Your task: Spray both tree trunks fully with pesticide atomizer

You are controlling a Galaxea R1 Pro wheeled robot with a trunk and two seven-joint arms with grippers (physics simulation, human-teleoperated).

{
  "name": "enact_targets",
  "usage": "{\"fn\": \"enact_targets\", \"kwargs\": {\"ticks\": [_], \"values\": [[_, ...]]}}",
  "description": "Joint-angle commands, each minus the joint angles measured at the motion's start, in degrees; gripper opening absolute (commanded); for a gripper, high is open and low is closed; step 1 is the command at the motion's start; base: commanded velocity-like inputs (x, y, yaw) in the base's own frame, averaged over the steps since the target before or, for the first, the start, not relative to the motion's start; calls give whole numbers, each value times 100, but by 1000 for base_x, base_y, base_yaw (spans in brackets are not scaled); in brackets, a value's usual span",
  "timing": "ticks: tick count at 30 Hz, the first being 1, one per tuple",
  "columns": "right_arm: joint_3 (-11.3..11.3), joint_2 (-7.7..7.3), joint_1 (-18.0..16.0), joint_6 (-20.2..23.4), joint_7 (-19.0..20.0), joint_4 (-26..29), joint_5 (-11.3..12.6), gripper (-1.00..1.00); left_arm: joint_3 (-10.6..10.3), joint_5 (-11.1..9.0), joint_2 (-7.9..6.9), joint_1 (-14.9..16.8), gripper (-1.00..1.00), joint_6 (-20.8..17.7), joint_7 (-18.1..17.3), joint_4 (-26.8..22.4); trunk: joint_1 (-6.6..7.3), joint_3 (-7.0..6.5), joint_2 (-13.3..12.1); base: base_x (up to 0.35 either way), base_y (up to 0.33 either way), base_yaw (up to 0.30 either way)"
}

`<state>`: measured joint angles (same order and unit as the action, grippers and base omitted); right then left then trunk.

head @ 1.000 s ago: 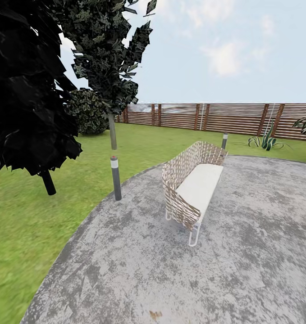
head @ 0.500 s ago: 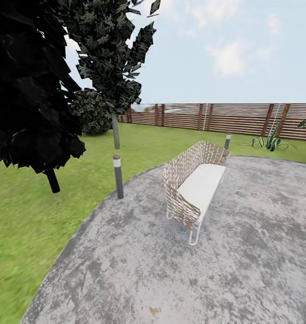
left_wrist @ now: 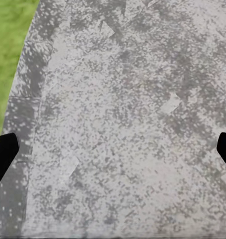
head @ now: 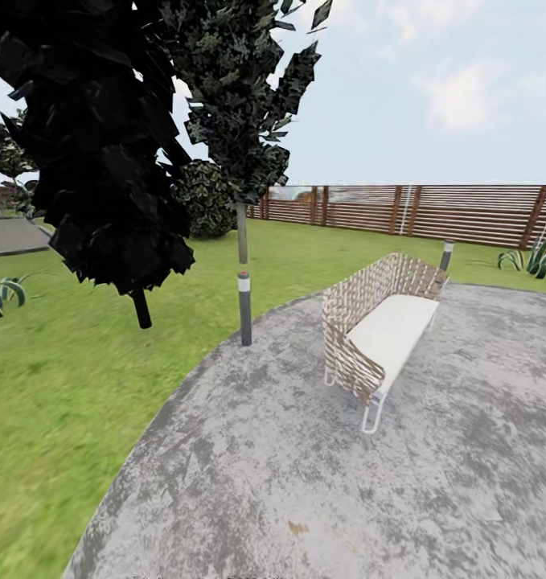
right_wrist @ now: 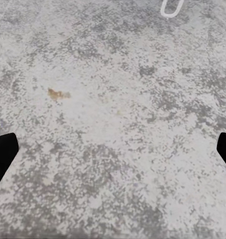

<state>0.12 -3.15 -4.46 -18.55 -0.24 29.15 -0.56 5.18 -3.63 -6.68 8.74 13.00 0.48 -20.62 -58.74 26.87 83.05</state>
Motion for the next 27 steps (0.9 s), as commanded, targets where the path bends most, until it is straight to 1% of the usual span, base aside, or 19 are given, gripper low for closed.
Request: {"fn": "enact_targets", "kwargs": {"ticks": [1, 11, 17, 20, 27], "values": [[0, -1, -2, -15, -3, -3, -6, 100, -8, -35, 0, 5, 100, 18, 5, 6, 1, 6, 3, -49, -148, 279], [-3, -1, -2, -14, -11, -6, -6, 100, -24, 9, 5, 5, 100, 25, 12, 6, 1, 6, 3, -14, -246, 279], [-3, -1, -2, -11, -11, -14, -6, 100, -25, 4, 6, 5, 100, 27, 12, 6, 1, 6, 3, -174, -215, 279], [-3, -1, -2, -13, -11, -14, -6, 100, -16, -23, 2, 5, 100, 26, 13, 6, 1, 6, 3, -104, -77, 279], [3, -1, -2, -16, -11, -14, -6, 100, -7, -42, -4, 5, 100, 24, -4, -2, 1, 6, 3, -11, -8, 279]]}}
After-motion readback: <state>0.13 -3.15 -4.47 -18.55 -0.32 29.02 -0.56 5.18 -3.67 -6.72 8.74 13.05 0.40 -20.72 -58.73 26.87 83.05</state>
